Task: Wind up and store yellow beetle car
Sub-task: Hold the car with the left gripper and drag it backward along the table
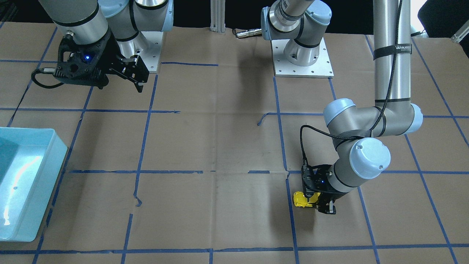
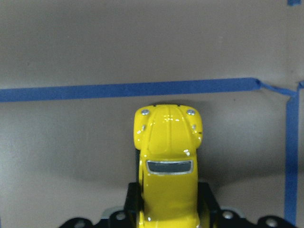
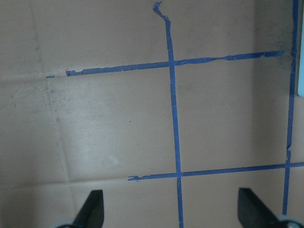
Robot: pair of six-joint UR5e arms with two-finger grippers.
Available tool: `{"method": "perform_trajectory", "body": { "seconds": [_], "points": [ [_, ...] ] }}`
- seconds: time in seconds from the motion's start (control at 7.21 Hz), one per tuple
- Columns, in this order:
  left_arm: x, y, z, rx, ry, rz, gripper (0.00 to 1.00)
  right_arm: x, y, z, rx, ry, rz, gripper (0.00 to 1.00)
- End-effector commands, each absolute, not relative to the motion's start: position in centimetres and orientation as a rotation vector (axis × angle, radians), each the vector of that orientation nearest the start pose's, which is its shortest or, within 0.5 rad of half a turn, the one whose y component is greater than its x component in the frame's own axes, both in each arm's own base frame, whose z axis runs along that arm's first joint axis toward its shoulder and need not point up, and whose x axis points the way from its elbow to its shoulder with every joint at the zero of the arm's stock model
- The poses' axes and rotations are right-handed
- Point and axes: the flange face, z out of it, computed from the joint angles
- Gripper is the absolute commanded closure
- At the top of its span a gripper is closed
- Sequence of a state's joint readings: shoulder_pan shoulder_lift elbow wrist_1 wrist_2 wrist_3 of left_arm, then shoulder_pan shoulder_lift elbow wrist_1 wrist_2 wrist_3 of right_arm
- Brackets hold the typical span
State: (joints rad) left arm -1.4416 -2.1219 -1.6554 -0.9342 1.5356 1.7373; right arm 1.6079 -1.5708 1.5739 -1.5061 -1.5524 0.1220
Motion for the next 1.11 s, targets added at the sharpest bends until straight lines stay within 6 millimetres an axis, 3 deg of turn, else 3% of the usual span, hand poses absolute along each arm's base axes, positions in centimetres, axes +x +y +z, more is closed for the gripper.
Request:
{"method": "perform_trajectory", "body": {
  "seconds": [0.0,0.42,0.55,0.97],
  "points": [
    [-5.1,-65.1,19.3,-2.245,-2.17,0.047,0.99,15.3,-48.0,48.0,0.135,3.124,0.108,0.0],
    [-4.8,-65.1,19.4,-2.24,-2.175,0.049,0.99,15.3,-48.1,48.2,0.135,3.121,0.093,0.0],
    [-3.4,-65.0,19.3,-2.217,-2.193,0.051,0.99,15.3,-48.1,48.3,0.142,3.122,0.089,0.0],
    [-2.6,-65.2,19.4,-2.22,-2.193,0.054,0.99,15.4,-48.1,48.2,0.145,3.12,0.091,0.0]
  ]
}}
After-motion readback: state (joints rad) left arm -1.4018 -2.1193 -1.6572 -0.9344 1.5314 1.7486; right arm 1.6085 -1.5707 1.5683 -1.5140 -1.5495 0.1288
